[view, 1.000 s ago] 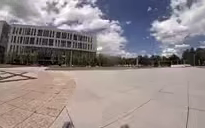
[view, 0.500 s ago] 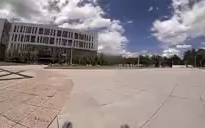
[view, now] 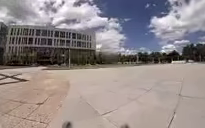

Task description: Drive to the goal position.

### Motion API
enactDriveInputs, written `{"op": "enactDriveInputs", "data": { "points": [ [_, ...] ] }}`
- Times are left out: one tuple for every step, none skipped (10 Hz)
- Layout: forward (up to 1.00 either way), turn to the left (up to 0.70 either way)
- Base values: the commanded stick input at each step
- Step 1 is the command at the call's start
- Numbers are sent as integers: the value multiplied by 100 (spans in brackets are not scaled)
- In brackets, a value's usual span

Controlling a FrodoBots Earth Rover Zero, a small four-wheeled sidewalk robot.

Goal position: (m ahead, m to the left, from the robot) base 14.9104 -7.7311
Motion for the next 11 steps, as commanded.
{"op": "enactDriveInputs", "data": {
  "points": [
    [70, 0],
    [70, 0],
    [70, 0],
    [70, 0],
    [70, 0],
    [70, 0],
    [70, 0],
    [70, 0],
    [70, 0],
    [70, 0],
    [70, 0]
  ]
}}
